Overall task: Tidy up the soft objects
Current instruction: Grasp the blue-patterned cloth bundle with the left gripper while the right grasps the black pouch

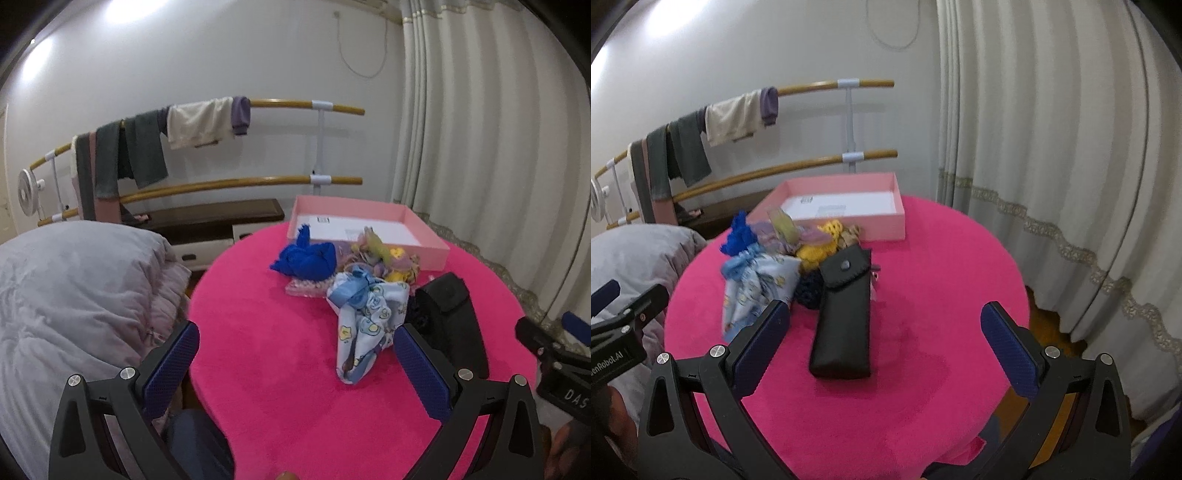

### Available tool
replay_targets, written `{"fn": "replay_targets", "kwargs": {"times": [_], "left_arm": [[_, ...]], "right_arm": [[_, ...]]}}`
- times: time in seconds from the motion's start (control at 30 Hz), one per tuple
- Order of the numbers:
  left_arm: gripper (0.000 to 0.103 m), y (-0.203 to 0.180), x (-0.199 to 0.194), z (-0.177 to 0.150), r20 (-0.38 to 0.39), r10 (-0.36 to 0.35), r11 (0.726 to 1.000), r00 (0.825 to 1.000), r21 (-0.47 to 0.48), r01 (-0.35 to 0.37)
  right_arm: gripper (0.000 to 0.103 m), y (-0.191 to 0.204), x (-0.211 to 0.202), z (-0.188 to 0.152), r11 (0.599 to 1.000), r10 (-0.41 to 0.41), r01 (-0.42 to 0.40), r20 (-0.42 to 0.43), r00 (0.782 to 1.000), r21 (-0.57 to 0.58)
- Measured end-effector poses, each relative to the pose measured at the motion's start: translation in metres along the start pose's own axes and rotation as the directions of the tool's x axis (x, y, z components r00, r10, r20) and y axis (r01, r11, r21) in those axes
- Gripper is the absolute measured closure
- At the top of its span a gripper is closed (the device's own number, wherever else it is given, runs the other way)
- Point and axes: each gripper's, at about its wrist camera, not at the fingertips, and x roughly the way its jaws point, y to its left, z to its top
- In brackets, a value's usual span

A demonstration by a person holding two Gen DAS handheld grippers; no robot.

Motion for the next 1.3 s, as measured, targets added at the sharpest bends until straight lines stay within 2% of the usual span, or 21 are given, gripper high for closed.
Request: {"fn": "replay_targets", "kwargs": {"times": [0.27,0.47,0.7,0.83,0.9,0.97,1.1,1.17,1.23,1.3], "left_arm": [[0.000,-0.014,0.062,0.006,-0.074,-0.055,0.998,0.996,0.017,0.057],[0.000,-0.022,0.100,0.005,-0.115,-0.063,0.997,0.991,0.034,0.068],[0.000,-0.034,0.143,0.011,-0.154,-0.060,0.996,0.986,0.060,0.070],[0.000,-0.037,0.170,0.014,-0.200,-0.073,0.995,0.977,0.050,0.084],[0.008,-0.035,0.181,0.019,-0.216,-0.095,0.994,0.972,0.031,0.104],[0.021,-0.031,0.188,0.021,-0.242,-0.121,0.991,0.963,0.018,0.129],[0.036,-0.022,0.202,0.023,-0.292,-0.203,0.979,0.935,-0.034,0.202],[0.050,-0.021,0.203,0.023,-0.297,-0.233,0.972,0.926,-0.036,0.233],[0.058,-0.021,0.203,0.025,-0.304,-0.254,0.966,0.918,-0.035,0.256],[0.059,-0.023,0.203,0.024,-0.306,-0.247,0.967,0.920,-0.016,0.254]], "right_arm": [[0.000,0.001,0.047,-0.007,0.999,0.040,-0.041,-0.099,0.994,-0.001],[0.000,0.003,0.072,-0.014,0.999,0.052,-0.052,-0.154,0.987,0.003],[0.000,-0.009,0.086,-0.014,0.997,0.068,-0.061,-0.201,0.977,0.041],[0.000,-0.008,0.092,-0.010,0.998,0.068,-0.062,-0.224,0.972,0.031],[0.000,-0.006,0.094,-0.009,0.997,0.075,-0.069,-0.236,0.969,0.033],[0.000,-0.002,0.099,-0.007,0.997,0.079,-0.075,-0.256,0.964,0.026],[0.000,0.005,0.105,-0.002,0.996,0.087,-0.084,-0.289,0.953,0.024],[0.000,0.009,0.103,0.001,0.995,0.096,-0.094,-0.297,0.950,0.019],[0.000,0.013,0.101,0.004,0.995,0.090,-0.096,-0.300,0.950,-0.005],[0.000,0.017,0.104,0.005,0.995,0.089,-0.097,-0.320,0.943,-0.012]]}}
